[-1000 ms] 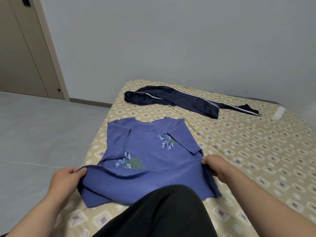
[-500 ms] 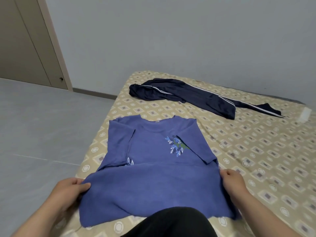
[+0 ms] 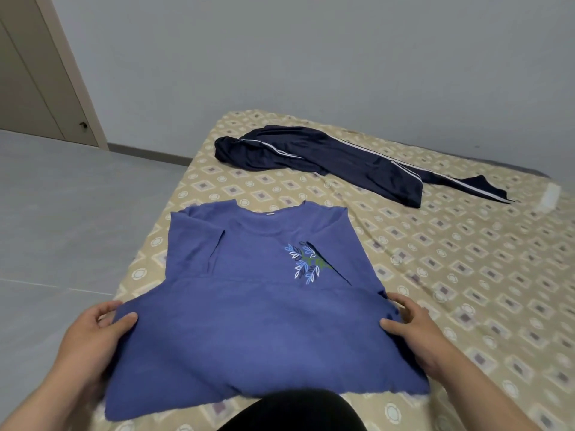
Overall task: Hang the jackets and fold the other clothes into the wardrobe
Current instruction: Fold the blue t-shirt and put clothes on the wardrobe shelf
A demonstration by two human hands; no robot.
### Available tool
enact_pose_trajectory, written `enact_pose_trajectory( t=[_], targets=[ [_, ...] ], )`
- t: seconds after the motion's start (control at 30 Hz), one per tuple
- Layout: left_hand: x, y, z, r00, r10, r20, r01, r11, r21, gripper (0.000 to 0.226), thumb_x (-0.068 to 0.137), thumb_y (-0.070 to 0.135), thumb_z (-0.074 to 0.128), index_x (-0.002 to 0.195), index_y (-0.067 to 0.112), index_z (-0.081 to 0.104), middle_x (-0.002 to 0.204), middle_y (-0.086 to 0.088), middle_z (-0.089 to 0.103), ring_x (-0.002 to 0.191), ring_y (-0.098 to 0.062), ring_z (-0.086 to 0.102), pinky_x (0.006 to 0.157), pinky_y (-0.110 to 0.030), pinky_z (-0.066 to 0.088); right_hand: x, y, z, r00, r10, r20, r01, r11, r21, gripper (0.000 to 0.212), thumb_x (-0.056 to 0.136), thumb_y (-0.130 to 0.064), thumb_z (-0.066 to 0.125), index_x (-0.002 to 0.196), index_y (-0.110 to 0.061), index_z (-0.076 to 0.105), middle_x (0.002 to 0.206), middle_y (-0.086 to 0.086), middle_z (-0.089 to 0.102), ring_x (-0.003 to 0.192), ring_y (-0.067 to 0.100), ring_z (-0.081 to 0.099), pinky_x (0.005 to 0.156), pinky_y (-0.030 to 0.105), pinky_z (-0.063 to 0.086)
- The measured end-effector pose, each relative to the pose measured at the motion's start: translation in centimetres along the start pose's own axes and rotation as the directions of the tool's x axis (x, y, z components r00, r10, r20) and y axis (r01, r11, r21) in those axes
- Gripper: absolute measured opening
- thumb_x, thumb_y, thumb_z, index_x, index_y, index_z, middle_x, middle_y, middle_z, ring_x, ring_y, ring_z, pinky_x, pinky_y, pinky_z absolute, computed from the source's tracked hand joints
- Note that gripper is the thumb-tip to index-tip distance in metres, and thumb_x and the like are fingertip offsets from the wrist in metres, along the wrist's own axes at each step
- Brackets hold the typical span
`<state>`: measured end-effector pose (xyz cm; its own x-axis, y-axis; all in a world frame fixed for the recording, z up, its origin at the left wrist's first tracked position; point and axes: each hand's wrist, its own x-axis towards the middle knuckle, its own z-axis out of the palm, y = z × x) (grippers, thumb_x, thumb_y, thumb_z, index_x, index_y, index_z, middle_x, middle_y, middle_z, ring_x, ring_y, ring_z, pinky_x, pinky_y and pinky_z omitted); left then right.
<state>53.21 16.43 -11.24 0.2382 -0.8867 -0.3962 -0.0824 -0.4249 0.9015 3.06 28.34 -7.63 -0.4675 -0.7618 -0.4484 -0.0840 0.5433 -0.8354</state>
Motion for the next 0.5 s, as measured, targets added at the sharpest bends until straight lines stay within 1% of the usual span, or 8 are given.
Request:
enact_pose_trajectory(
  t=[0.07,0.13,0.2,0.27,0.33,0.37,0.43,0.5],
  targets=[
    [0.2,-0.1,0.0,1.0,-0.018,0.015,0.018,0.999,0.032,0.02,0.087,0.01,0.07,0.105,0.019,0.065,0.093,-0.006,0.076,0.087,-0.032,0.071,0.084,-0.054,0.055,0.1,0.6,-0.4,0.997,0.028,-0.076,-0.026,0.999,0.027,0.029,0.087,0.0,0.068,0.107,-0.021,0.07,0.107,0.006,0.073,0.091,0.023,0.071,0.084,0.041,0.055],
    [0.3,-0.2,-0.2,0.998,-0.055,0.016,0.055,0.998,0.004,0.017,0.089,0.011,0.068,0.104,0.016,0.066,0.097,-0.011,0.075,0.092,-0.037,0.071,0.088,-0.06,0.052,0.2,1.2,-0.4,0.983,0.103,-0.151,-0.08,0.985,0.15,0.012,0.092,-0.008,0.063,0.099,-0.012,0.073,0.099,0.01,0.075,0.082,0.024,0.071,0.078,0.042,0.055],
    [0.4,-0.3,-0.3,0.993,-0.113,0.041,0.115,0.992,-0.059,0.016,0.09,0.015,0.066,0.106,0.013,0.068,0.103,-0.018,0.073,0.096,-0.043,0.069,0.089,-0.063,0.051,0.2,1.3,-0.2,0.962,0.208,-0.177,-0.145,0.939,0.313,0.015,0.092,-0.016,0.063,0.094,-0.005,0.073,0.091,0.012,0.075,0.078,0.028,0.069,0.074,0.04,0.054],
    [0.5,-0.2,-0.4,0.974,-0.205,0.1,0.215,0.971,-0.104,0.024,0.09,0.022,0.066,0.109,0.007,0.068,0.106,-0.023,0.071,0.101,-0.046,0.067,0.091,-0.062,0.049,0.2,1.0,0.1,0.947,0.252,-0.197,-0.171,0.919,0.354,0.016,0.087,-0.017,0.064,0.089,-0.003,0.072,0.086,0.012,0.074,0.078,0.031,0.067,0.072,0.04,0.052],
    [0.4,0.0,-0.6,0.955,-0.265,0.131,0.281,0.952,-0.123,0.03,0.09,0.023,0.066,0.111,0.001,0.067,0.108,-0.024,0.07,0.101,-0.044,0.066,0.094,-0.057,0.049,0.3,0.5,0.2,0.951,0.224,-0.214,-0.167,0.953,0.254,0.014,0.086,-0.018,0.066,0.084,-0.004,0.065,0.081,0.012,0.068,0.074,0.028,0.061,0.069,0.038,0.047],
    [0.3,0.0,-0.5,0.956,-0.264,0.127,0.28,0.95,-0.137,0.029,0.091,0.02,0.065,0.11,-0.002,0.065,0.109,-0.025,0.069,0.097,-0.041,0.066,0.091,-0.053,0.049,0.2,0.4,0.2,0.952,0.199,-0.231,-0.159,0.971,0.181,0.015,0.086,-0.017,0.067,0.081,-0.004,0.061,0.079,0.012,0.066,0.071,0.027,0.058,0.067,0.037,0.045],
    [0.0,0.7,-0.5,0.973,-0.199,0.115,0.216,0.964,-0.157,0.022,0.092,0.015,0.062,0.103,-0.004,0.065,0.103,-0.028,0.067,0.088,-0.034,0.062,0.082,-0.047,0.048,0.2,-0.1,0.1,0.95,0.121,-0.288,-0.111,0.993,0.05,0.011,0.086,-0.013,0.064,0.081,-0.004,0.065,0.081,0.012,0.069,0.07,0.028,0.059,0.067,0.036,0.045],
    [0.2,1.8,-0.8,0.992,-0.079,0.1,0.093,0.985,-0.146,0.015,0.094,0.015,0.06,0.09,0.005,0.069,0.091,-0.023,0.069,0.077,-0.028,0.063,0.073,-0.039,0.049,0.1,-0.8,-0.3,0.938,0.026,-0.346,-0.037,0.999,-0.024,0.011,0.087,-0.01,0.062,0.082,-0.012,0.071,0.084,0.009,0.072,0.073,0.028,0.062,0.067,0.035,0.047]
  ],
)
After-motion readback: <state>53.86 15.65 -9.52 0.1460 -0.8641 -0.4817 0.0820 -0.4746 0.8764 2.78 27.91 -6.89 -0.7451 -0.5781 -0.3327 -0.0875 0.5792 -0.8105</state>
